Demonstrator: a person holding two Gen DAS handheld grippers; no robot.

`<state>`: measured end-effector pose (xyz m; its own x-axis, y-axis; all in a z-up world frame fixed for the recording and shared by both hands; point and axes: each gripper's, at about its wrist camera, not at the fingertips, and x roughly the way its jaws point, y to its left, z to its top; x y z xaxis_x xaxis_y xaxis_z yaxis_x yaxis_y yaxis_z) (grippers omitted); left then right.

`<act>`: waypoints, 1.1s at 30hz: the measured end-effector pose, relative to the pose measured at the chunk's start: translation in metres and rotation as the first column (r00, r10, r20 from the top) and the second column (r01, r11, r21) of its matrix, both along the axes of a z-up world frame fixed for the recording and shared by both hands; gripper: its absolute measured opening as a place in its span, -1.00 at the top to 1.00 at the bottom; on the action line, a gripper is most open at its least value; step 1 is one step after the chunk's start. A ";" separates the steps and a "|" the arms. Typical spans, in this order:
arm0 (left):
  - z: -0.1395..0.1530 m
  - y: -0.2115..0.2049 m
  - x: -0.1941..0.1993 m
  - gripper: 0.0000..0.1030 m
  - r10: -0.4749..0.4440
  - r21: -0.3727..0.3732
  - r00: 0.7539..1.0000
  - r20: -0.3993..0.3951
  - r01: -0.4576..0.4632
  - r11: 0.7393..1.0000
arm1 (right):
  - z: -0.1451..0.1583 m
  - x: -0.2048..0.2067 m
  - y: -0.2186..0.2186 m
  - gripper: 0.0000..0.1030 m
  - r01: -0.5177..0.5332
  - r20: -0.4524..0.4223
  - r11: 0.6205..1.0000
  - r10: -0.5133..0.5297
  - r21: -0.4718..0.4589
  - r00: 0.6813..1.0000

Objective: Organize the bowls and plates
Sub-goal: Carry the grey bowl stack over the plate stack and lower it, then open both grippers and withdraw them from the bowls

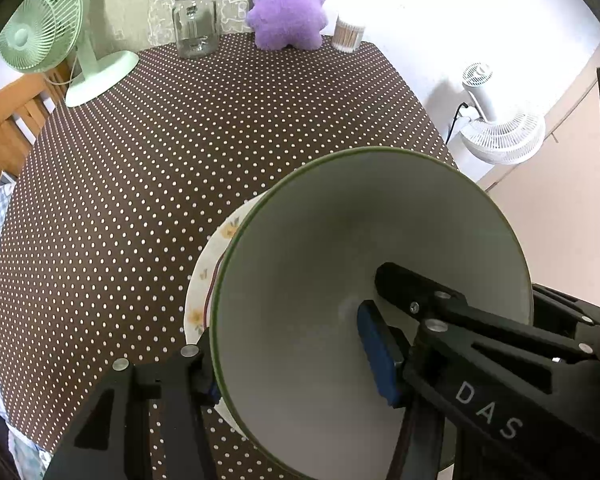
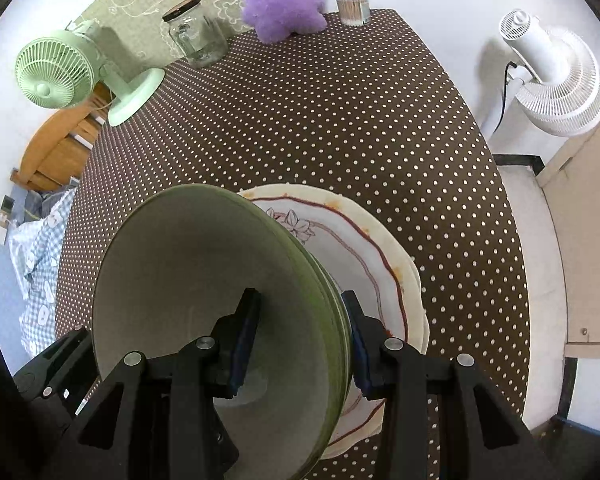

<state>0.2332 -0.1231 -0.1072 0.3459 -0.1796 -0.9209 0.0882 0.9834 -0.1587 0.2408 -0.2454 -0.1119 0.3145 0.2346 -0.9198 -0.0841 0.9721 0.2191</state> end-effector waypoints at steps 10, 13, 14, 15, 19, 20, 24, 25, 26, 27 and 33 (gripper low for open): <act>-0.001 -0.002 -0.005 -0.23 0.021 0.000 1.000 0.016 -0.021 1.000 | 0.002 -0.002 -0.001 0.13 -0.027 0.024 1.000 0.028 -0.011 0.999; -0.001 -0.004 -0.008 -0.32 0.023 0.004 1.000 0.016 -0.023 1.000 | 0.006 -0.006 0.000 0.13 -0.046 0.049 0.998 0.048 -0.035 0.998; 0.000 -0.004 -0.009 -0.37 0.022 0.004 1.000 0.017 -0.022 1.000 | 0.006 -0.007 0.000 0.13 -0.049 0.050 0.998 0.051 -0.031 0.997; 0.001 -0.005 -0.011 -0.38 0.025 0.007 0.999 0.022 -0.025 1.000 | 0.006 -0.008 0.000 0.13 -0.050 0.051 0.998 0.052 -0.032 0.997; 0.006 -0.002 -0.015 -0.51 0.045 0.036 0.998 0.037 -0.047 0.998 | 0.011 -0.012 0.000 0.10 -0.060 0.070 0.997 0.063 -0.041 0.996; 0.007 -0.002 -0.016 -0.57 0.048 0.037 0.998 0.040 -0.049 0.998 | 0.013 -0.013 0.000 0.04 -0.064 0.077 0.997 0.067 -0.045 0.995; 0.018 -0.003 -0.021 -0.71 0.027 0.052 0.997 0.073 -0.031 0.998 | 0.022 -0.020 0.003 -0.17 -0.071 0.109 0.996 0.076 -0.052 0.991; 0.021 -0.003 -0.022 -0.73 0.022 0.051 0.996 0.085 -0.026 0.998 | 0.026 -0.022 0.004 -0.24 -0.069 0.123 0.996 0.076 -0.058 0.990; 0.025 -0.002 -0.024 -0.75 0.015 0.053 0.995 0.099 -0.021 0.998 | 0.029 -0.025 0.004 -0.28 -0.065 0.135 0.996 0.073 -0.062 0.988; 0.027 -0.002 -0.025 -0.75 0.009 0.055 0.994 0.108 -0.015 0.998 | 0.033 -0.027 0.005 -0.30 -0.059 0.147 0.996 0.068 -0.069 0.987; 0.050 0.002 -0.035 -0.75 -0.051 0.071 0.980 0.192 0.038 0.997 | 0.059 -0.046 0.010 -0.34 0.016 0.233 0.992 0.014 -0.125 0.972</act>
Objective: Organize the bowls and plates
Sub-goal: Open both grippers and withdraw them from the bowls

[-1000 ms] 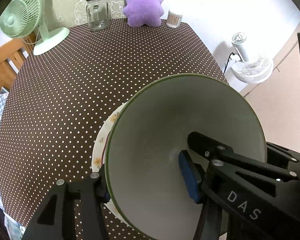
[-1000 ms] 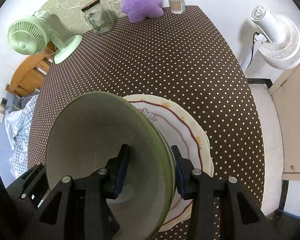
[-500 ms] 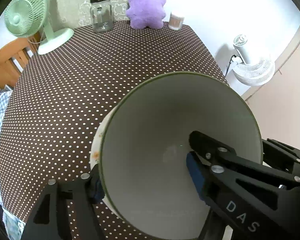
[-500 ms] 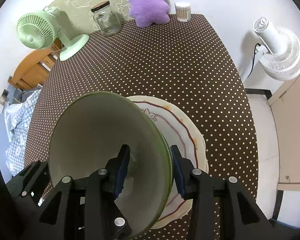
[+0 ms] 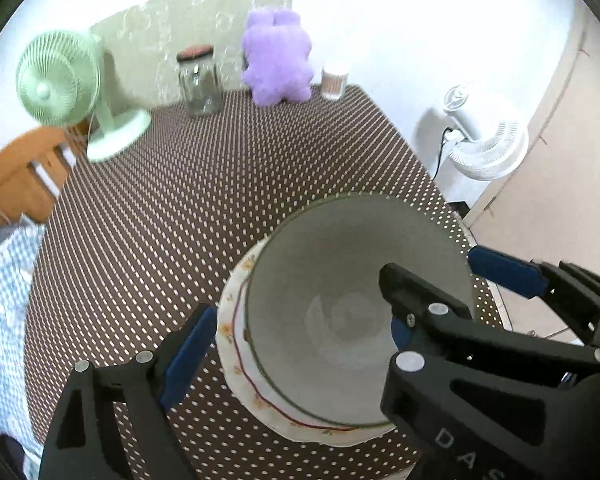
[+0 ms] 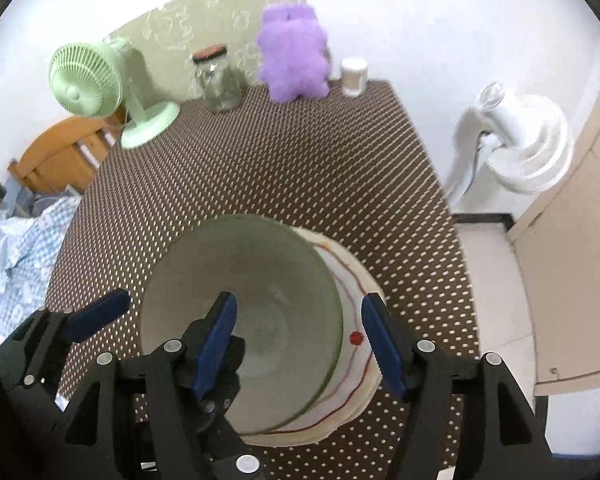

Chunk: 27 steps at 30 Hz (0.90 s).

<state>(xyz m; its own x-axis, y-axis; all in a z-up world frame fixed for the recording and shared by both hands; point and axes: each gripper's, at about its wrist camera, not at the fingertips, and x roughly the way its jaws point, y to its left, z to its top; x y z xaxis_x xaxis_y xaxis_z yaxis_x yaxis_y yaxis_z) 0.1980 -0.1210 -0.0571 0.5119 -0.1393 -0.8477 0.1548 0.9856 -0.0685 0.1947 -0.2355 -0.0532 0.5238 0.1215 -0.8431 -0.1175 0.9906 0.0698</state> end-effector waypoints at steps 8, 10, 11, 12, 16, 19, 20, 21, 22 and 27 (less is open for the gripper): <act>0.041 0.033 -0.021 -0.75 -0.022 0.009 0.988 0.153 0.021 1.000 | 0.047 -0.038 0.026 -0.34 0.103 0.183 0.993 -0.093 -0.048 0.979; 0.049 0.047 -0.027 -0.76 -0.015 0.012 0.981 0.192 0.013 1.000 | 0.055 -0.047 0.036 -0.34 0.114 0.222 0.993 -0.103 -0.039 0.970; 0.053 0.056 -0.031 -0.78 -0.011 0.014 0.976 0.216 0.009 1.000 | 0.058 -0.051 0.041 -0.34 0.118 0.238 0.992 -0.106 -0.038 0.966; 0.055 0.062 -0.034 -0.81 -0.007 0.020 0.973 0.232 0.003 1.000 | 0.062 -0.057 0.048 -0.34 0.124 0.257 0.992 -0.111 -0.037 0.960; 0.059 0.090 -0.048 -0.84 0.000 0.039 0.962 0.274 -0.011 0.999 | 0.068 -0.077 0.071 -0.35 0.140 0.295 0.990 -0.126 -0.026 0.947; 0.058 0.112 -0.062 -0.87 0.002 0.044 0.955 0.297 -0.016 0.999 | 0.068 -0.092 0.085 -0.45 0.142 0.318 0.990 -0.135 0.000 0.938; 0.057 0.118 -0.066 -0.89 0.008 0.054 0.950 0.311 -0.026 0.998 | 0.067 -0.099 0.090 -0.50 0.146 0.333 0.989 -0.141 0.009 0.932; 0.055 0.123 -0.070 -0.89 0.014 0.063 0.948 0.319 -0.035 0.997 | 0.066 -0.102 0.094 -0.51 0.147 0.339 0.989 -0.142 0.012 0.930; 0.053 0.130 -0.075 -0.89 0.020 0.067 0.946 0.323 -0.044 0.997 | 0.064 -0.108 0.099 -0.51 0.140 0.347 0.990 -0.137 0.016 0.928; 0.045 0.154 -0.097 -0.95 0.083 0.049 0.928 0.364 -0.108 0.993 | 0.053 -0.129 0.112 -0.52 0.119 0.370 0.993 -0.117 0.018 0.921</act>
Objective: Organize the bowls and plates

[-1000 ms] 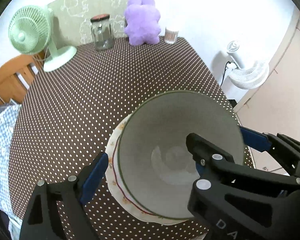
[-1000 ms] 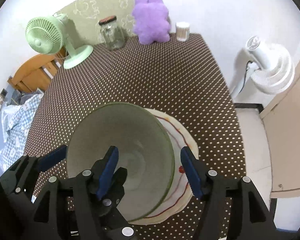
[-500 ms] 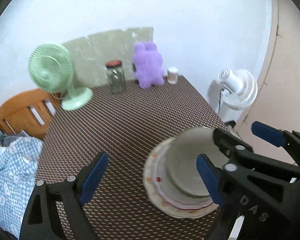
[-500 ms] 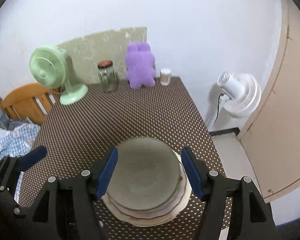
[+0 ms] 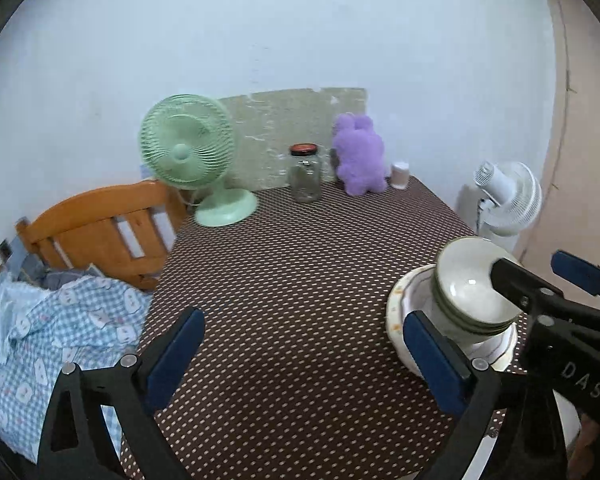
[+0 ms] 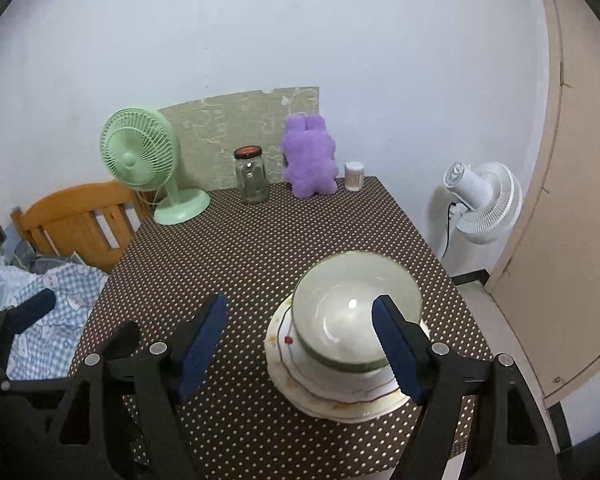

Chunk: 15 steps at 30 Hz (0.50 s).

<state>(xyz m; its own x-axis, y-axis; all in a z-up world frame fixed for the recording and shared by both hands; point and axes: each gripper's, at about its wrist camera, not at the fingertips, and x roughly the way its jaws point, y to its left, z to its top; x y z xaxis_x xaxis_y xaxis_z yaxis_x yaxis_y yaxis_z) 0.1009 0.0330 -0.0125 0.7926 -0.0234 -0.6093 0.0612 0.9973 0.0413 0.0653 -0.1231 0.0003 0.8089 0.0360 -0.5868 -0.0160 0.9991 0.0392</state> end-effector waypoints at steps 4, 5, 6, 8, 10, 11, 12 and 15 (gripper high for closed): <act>-0.008 0.009 -0.015 -0.97 0.056 0.004 0.998 0.028 -0.056 0.998 | -0.008 -0.015 0.000 -0.53 -0.017 0.008 1.000 0.017 0.014 1.000; -0.008 0.011 -0.019 -0.97 0.065 0.004 0.997 0.034 -0.065 0.998 | -0.009 -0.016 0.000 -0.53 -0.017 0.008 1.000 0.017 0.010 1.000; -0.009 0.011 -0.024 -0.98 0.072 -0.001 0.997 0.042 -0.072 0.997 | -0.010 -0.019 -0.001 -0.53 -0.019 0.008 1.000 0.019 0.007 1.000; -0.012 0.011 -0.032 -0.98 0.081 -0.011 0.996 0.046 -0.080 0.997 | -0.011 -0.026 -0.002 -0.54 -0.027 0.011 1.000 0.027 0.011 1.000; -0.015 0.011 -0.041 -0.99 0.091 -0.025 0.995 0.048 -0.090 0.996 | -0.013 -0.034 -0.003 -0.55 -0.039 0.020 0.999 0.039 0.001 0.999; -0.016 0.011 -0.045 -0.99 0.094 -0.026 0.994 0.049 -0.093 0.995 | -0.014 -0.038 -0.003 -0.56 -0.044 0.025 0.999 0.044 -0.001 0.999; -0.017 0.011 -0.049 -0.99 0.097 -0.026 0.994 0.054 -0.096 0.995 | -0.015 -0.042 -0.004 -0.56 -0.046 0.030 0.999 0.046 0.000 0.998; -0.020 0.010 -0.061 -0.99 0.098 -0.026 0.993 0.068 -0.096 0.995 | -0.022 -0.052 -0.004 -0.58 -0.053 0.041 0.999 0.053 0.005 0.998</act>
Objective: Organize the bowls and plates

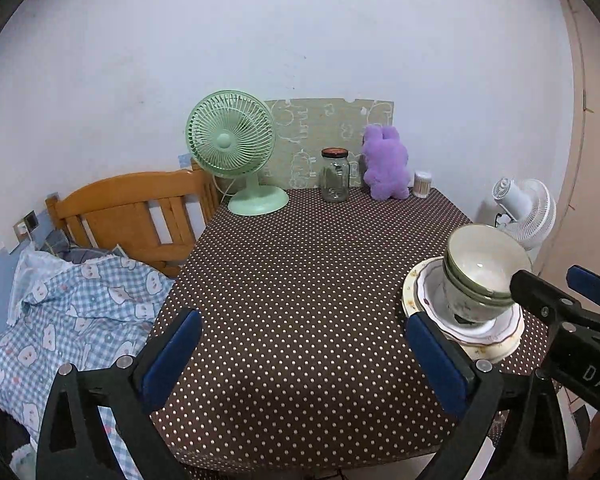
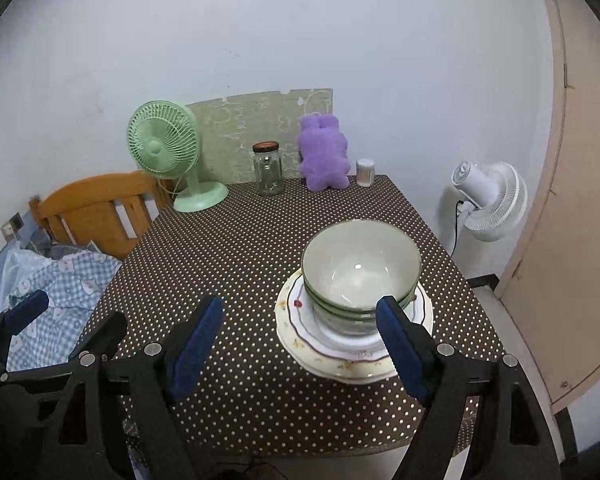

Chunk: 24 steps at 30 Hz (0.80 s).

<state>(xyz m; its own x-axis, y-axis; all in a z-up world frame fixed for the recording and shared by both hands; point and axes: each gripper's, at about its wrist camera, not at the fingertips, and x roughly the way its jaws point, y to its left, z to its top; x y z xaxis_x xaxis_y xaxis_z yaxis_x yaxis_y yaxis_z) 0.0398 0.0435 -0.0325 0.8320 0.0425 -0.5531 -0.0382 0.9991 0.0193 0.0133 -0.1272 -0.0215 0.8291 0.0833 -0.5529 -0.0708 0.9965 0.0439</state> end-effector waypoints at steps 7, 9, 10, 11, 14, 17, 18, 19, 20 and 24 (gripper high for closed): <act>-0.004 0.003 -0.009 -0.99 0.010 -0.013 1.000 0.010 -0.010 1.000 | -0.004 -0.013 0.002 -0.63 -0.005 0.027 1.000 0.005 -0.005 1.000; -0.005 0.002 -0.011 -0.99 0.012 -0.015 1.000 0.010 -0.012 1.000 | -0.005 -0.016 0.002 -0.64 -0.001 0.030 1.000 0.001 -0.007 1.000; -0.005 0.002 -0.011 -0.99 0.013 -0.016 1.000 0.010 -0.012 1.000 | -0.005 -0.016 0.001 -0.64 0.002 0.030 1.000 -0.002 -0.008 1.000; -0.005 0.003 -0.011 -0.99 0.012 -0.021 1.000 0.008 -0.012 1.000 | -0.005 -0.017 0.000 -0.64 0.005 0.032 1.000 -0.005 -0.007 0.999; -0.004 0.005 -0.014 -0.99 0.015 -0.030 1.000 0.008 -0.014 0.999 | -0.004 -0.017 -0.003 -0.64 0.007 0.033 1.000 -0.007 0.002 0.999; 0.000 0.007 -0.015 -0.99 0.026 -0.033 1.000 0.017 -0.026 0.999 | -0.001 -0.017 -0.005 -0.65 0.013 0.034 1.000 -0.014 0.008 0.999; 0.001 0.008 -0.015 -0.99 0.030 -0.035 0.999 0.020 -0.030 0.999 | -0.001 -0.017 -0.006 -0.65 0.016 0.034 1.000 -0.017 0.006 0.999; 0.002 0.008 -0.015 -0.99 0.033 -0.036 0.999 0.021 -0.033 0.999 | 0.000 -0.016 -0.006 -0.65 0.018 0.034 1.000 -0.018 0.006 0.999; 0.003 0.008 -0.014 -0.99 0.039 -0.036 0.999 0.020 -0.038 0.999 | 0.001 -0.015 -0.006 -0.65 0.018 0.032 1.000 -0.018 0.006 0.999; 0.004 0.010 -0.014 -0.99 0.053 -0.036 0.998 0.014 -0.052 0.998 | 0.002 -0.012 -0.004 -0.65 0.007 0.024 1.000 -0.007 -0.001 1.000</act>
<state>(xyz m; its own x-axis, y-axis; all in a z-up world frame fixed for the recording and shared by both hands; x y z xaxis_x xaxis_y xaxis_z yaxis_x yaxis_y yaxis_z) 0.0261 0.0535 -0.0283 0.8375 0.0668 -0.5423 -0.0908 0.9957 -0.0175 0.0011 -0.1312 -0.0191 0.8425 0.0765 -0.5332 -0.0648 0.9971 0.0408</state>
